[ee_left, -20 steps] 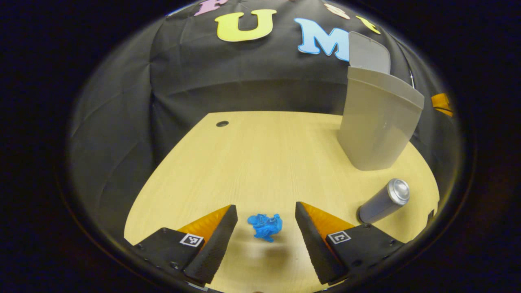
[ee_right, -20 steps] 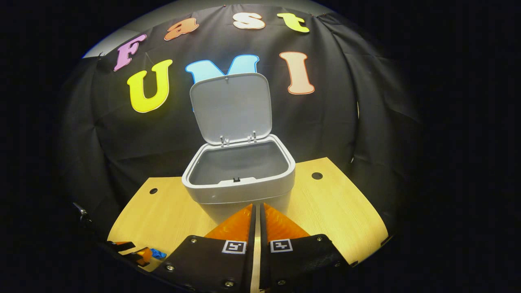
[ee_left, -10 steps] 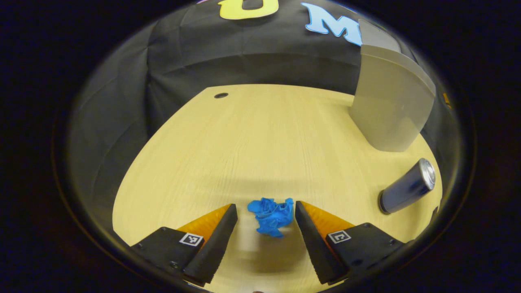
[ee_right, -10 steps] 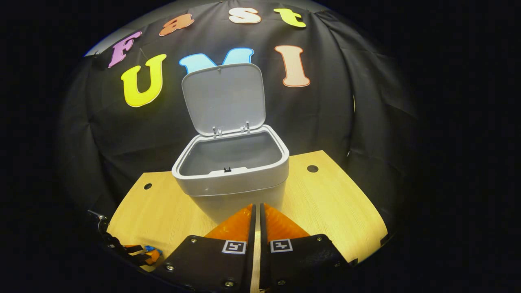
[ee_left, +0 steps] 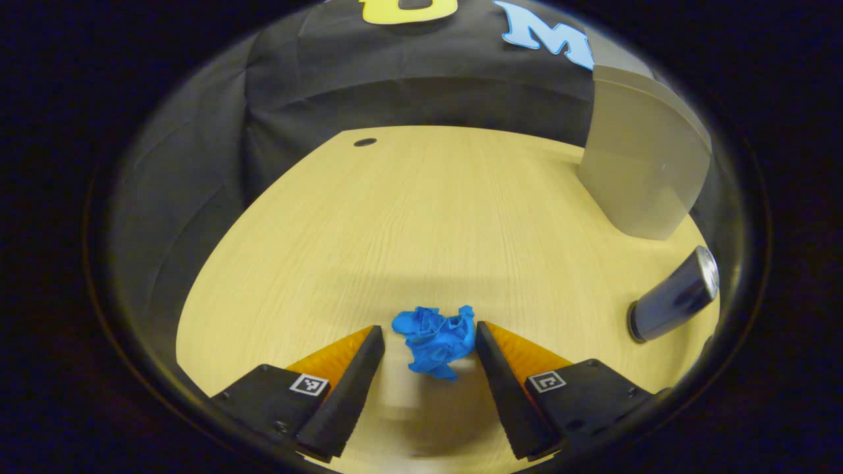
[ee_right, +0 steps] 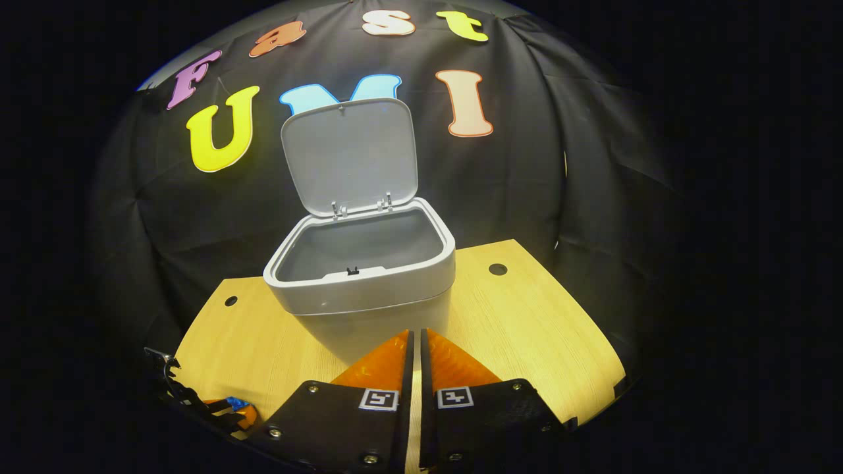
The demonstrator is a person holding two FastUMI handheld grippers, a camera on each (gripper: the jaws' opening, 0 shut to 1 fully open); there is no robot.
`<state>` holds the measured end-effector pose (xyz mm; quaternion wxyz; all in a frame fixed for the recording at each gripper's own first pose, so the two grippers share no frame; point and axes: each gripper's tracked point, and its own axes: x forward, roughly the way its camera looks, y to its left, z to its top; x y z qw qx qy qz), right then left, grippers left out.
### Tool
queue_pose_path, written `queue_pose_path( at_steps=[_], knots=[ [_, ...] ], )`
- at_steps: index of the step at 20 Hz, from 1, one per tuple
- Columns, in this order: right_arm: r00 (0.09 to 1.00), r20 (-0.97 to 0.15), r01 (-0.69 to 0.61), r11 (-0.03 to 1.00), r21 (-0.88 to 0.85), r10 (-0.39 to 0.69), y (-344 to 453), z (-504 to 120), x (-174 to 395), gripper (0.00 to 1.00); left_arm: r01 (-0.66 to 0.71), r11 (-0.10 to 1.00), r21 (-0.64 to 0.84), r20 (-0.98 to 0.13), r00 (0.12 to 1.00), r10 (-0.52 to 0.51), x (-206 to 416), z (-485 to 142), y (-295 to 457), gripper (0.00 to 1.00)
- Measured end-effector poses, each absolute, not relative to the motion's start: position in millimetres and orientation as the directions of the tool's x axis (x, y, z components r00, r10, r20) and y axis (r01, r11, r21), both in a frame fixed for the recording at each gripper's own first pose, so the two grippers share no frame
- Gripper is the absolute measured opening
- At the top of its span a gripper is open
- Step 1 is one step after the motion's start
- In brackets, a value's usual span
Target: Press the lid of the desktop garbage bin to open it, pick up the crumpled paper on the desktop and throw it into the bin, then pick up the pop can on the desktop and drop it into the bin, and finally close the garbage bin lid.
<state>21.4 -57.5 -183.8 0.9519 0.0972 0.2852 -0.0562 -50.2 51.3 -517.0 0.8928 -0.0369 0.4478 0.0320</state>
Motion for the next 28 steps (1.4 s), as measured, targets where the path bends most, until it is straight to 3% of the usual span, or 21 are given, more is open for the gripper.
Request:
queue_pose_path(
  at_steps=[3,7,11,15,16,17,18,19,20,22,23,24,25,28],
  knots=[
    [0.824,-0.565,0.163,0.972,0.17,-0.039,-53,-187,18,0.07,-0.111,0.994,-0.021,-0.8,0.597,0.05,-45,-519,56,0.54],
    [0.824,-0.566,0.155,0.973,0.168,-0.034,-51,-186,14,0.07,-0.107,0.994,0.001,-0.804,0.591,0.064,-36,-512,60,0.27],
    [0.824,-0.566,0.157,0.973,0.17,-0.034,-53,-186,12,0.07,-0.102,0.995,-0.014,-0.796,0.603,0.05,-16,-489,60,0.27],
    [0.824,-0.566,0.147,0.974,0.172,-0.024,-50,-186,12,0.07,-0.066,0.998,-0.009,-0.74,0.671,0.038,34,-437,56,0.27],
    [0.825,-0.565,0.143,0.974,0.173,-0.021,-48,-186,12,0.07,-0.058,0.998,-0.012,-0.722,0.691,0.031,19,-451,51,0.27],
    [0.826,-0.563,0.14,0.975,0.175,-0.018,-47,-185,11,0.07,-0.052,0.999,-0.016,-0.703,0.711,0.026,26,-424,56,0.27],
    [0.827,-0.561,0.137,0.975,0.177,-0.014,-45,-185,12,0.07,-0.044,0.999,-0.023,-0.686,0.727,0.016,53,-410,51,0.34],
    [0.828,-0.561,0.135,0.975,0.178,-0.012,-45,-185,11,0.07,-0.037,0.999,-0.024,-0.669,0.743,0.011,65,-396,48,0.34],
    [0.828,-0.56,0.133,0.975,0.178,-0.011,-45,-185,9,0.07,-0.028,0.999,-0.025,-0.653,0.757,0.005,75,-384,45,0.27],
    [0.829,-0.56,0.134,0.974,0.18,-0.011,-46,-186,6,0.07,-0.003,1.0,-0.014,-0.617,0.787,-0.006,94,-361,37,0.27],
    [0.827,-0.561,0.139,0.974,0.181,-0.013,-48,-187,3,0.07,0.01,1.0,-0.009,-0.597,0.802,-0.014,103,-350,33,0.34],
    [0.826,-0.564,0.144,0.972,0.184,-0.016,-49,-189,0,0.07,0.025,1.0,-0.007,-0.579,0.815,-0.024,111,-339,28,0.19],
    [0.823,-0.567,0.15,0.971,0.187,-0.018,-51,-191,-3,0.07,0.039,0.999,-0.008,-0.563,0.826,-0.037,120,-329,22,0.27],
    [0.814,-0.581,0.178,0.964,0.199,-0.03,-58,-198,-14,0.07,0.084,0.996,0.004,-0.506,0.86,-0.07,145,-297,2,0.26]
  ],
)
